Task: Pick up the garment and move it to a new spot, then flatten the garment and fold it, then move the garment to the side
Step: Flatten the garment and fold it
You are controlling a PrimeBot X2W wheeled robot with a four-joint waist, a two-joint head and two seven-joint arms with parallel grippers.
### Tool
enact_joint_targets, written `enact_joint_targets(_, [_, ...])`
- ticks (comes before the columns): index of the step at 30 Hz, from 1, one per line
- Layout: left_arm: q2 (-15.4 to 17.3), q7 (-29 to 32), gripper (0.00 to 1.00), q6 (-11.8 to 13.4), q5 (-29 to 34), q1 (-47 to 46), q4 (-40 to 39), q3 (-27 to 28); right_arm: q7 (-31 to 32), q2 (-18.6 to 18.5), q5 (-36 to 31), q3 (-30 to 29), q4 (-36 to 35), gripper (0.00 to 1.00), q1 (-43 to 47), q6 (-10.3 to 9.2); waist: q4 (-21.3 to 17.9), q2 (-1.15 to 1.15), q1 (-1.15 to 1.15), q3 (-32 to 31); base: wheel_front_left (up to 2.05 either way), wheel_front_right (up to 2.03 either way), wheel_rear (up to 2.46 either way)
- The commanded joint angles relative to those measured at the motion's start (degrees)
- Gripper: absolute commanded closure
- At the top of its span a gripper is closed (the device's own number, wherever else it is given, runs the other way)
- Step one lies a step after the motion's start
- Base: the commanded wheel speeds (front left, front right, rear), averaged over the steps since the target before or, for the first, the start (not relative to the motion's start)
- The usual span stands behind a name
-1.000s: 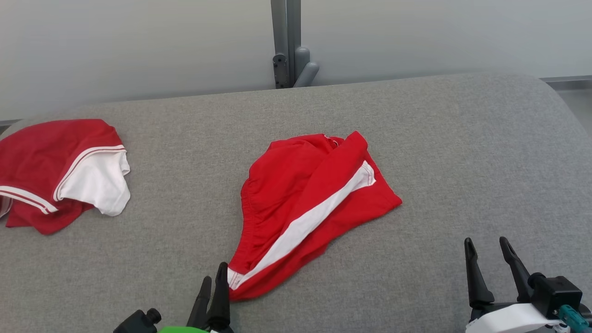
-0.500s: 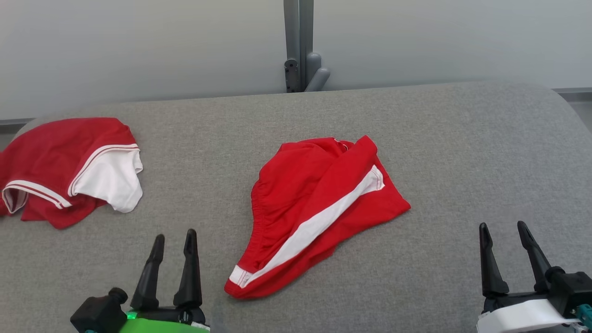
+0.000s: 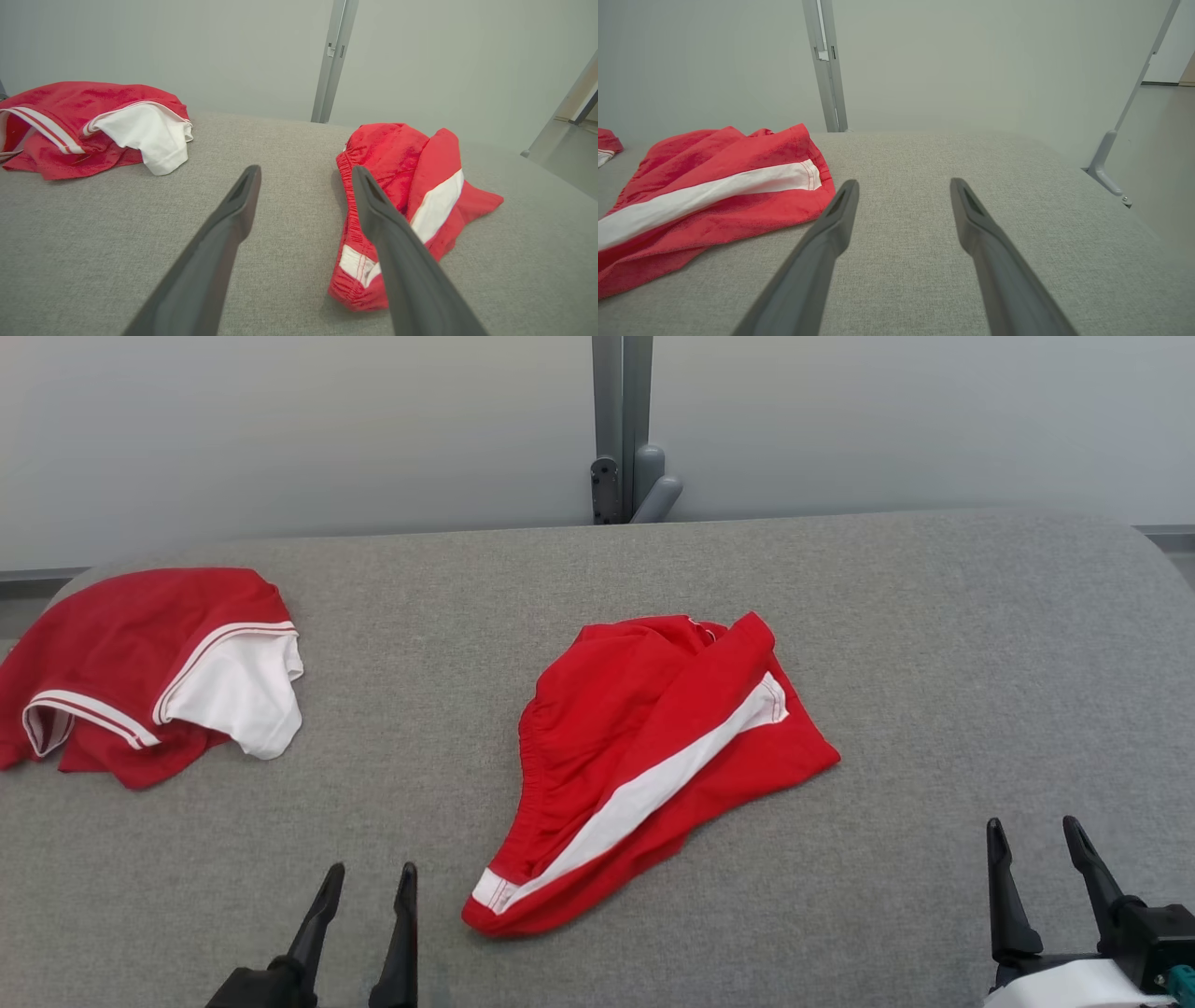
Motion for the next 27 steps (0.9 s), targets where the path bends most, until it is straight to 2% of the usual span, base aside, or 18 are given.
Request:
enact_joint_targets(1, [0.29,0.02,0.00,-0.16,1.12,0.95,1.51,0.99,-0.17,-0.12,-0.14,-0.08,0.56,0.00,0.19,0.00,-0.03,0.00,0.00,-0.02,0.00,0.00,0.00])
enact_joint_targets(7, [0.25,0.01,0.00,-0.16,3.12,1.29,6.16,4.33,-0.17,-0.10,-0.88,0.48,2.30,0.00,-0.87,0.00,0.13,0.00,0.00,-0.48,0.00,0.00,0.00])
enact_joint_targets(20, [0.24,0.01,0.00,-0.16,2.65,0.19,6.37,3.69,-0.17,-0.04,-0.43,2.02,1.92,0.00,-1.09,0.00,1.14,0.00,0.00,-0.99,0.00,0.00,0.00])
enact_joint_targets(25, [0.22,0.01,0.00,-0.16,0.72,-0.59,7.93,0.38,-0.17,-0.12,1.23,4.83,2.52,0.00,-3.00,0.00,1.24,0.00,0.00,-0.55,0.00,0.00,0.00])
enact_joint_targets(27, [0.55,0.01,0.00,-0.16,-0.73,-1.87,9.30,-2.10,-0.17,-2.11,1.60,7.79,3.83,0.00,-4.60,0.00,1.23,0.00,0.00,-0.01,0.00,0.00,0.00])
